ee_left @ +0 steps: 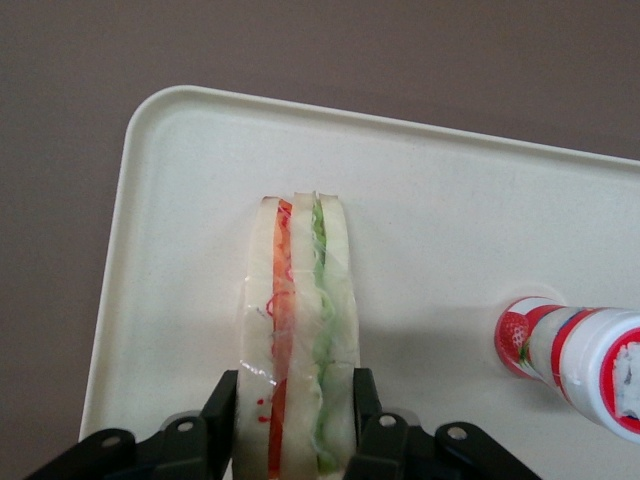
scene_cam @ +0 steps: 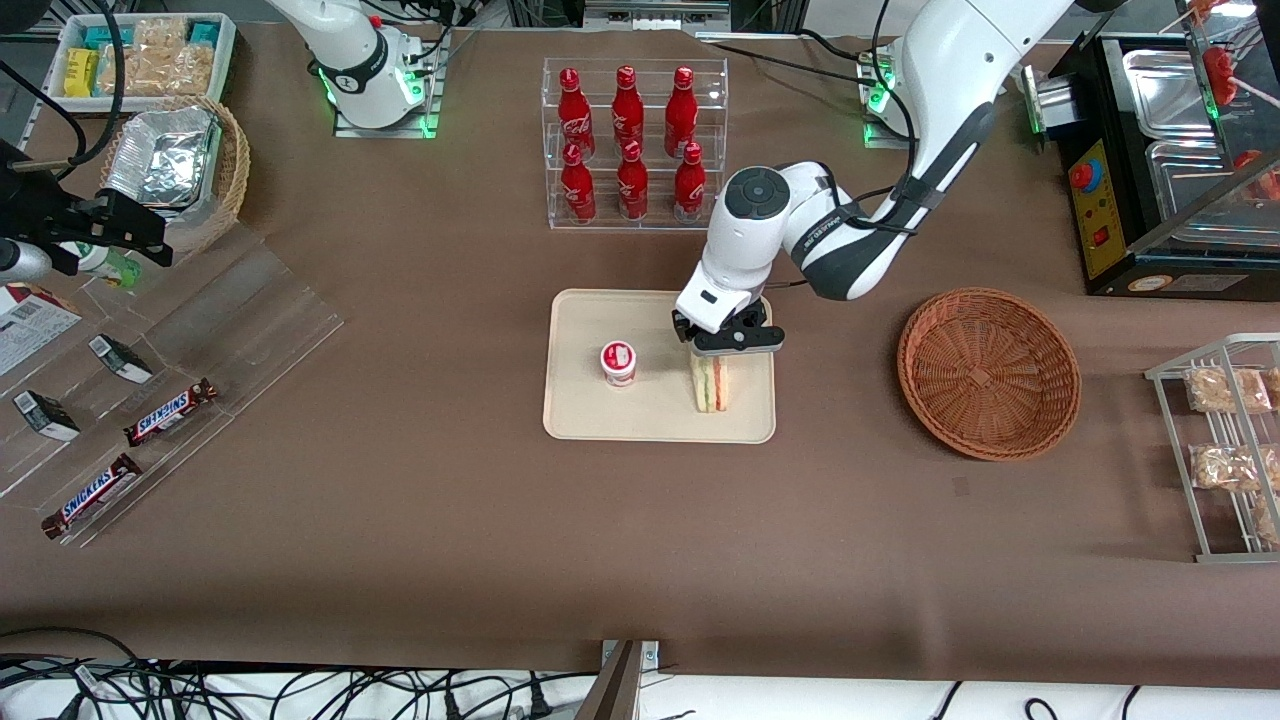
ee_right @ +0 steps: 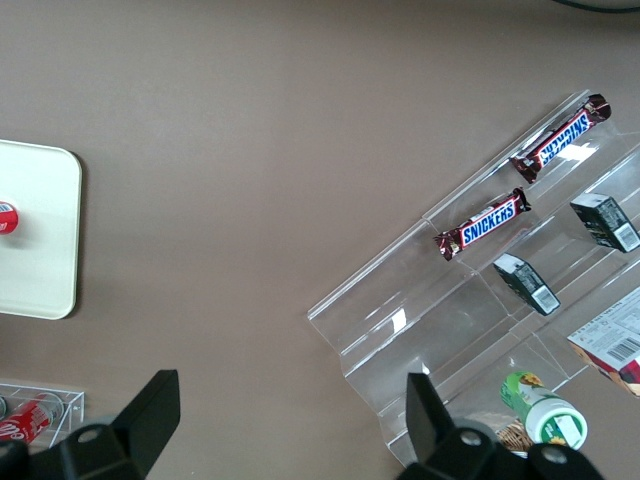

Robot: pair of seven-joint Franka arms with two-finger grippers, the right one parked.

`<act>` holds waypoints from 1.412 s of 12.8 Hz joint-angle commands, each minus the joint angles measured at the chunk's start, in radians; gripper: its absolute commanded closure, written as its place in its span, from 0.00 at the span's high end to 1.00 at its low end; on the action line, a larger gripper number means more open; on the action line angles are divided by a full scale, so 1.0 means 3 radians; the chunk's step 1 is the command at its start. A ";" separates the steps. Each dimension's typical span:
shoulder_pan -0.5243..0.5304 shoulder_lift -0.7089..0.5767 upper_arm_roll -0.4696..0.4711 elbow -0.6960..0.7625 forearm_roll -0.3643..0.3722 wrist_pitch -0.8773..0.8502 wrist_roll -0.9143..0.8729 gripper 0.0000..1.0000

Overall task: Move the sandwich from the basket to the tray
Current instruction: 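Lower the sandwich onto the tray beside the yogurt cup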

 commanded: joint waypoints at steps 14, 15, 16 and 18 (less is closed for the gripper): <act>0.0049 -0.0037 -0.0072 0.0009 0.0260 0.0036 -0.0673 1.00; 0.0049 -0.0073 -0.0097 0.0009 0.0260 0.0031 -0.0755 1.00; 0.0054 -0.0083 -0.0128 0.0009 0.0260 0.0011 -0.0806 1.00; 0.0059 -0.0119 -0.0194 0.0035 0.0219 -0.0157 -0.0827 1.00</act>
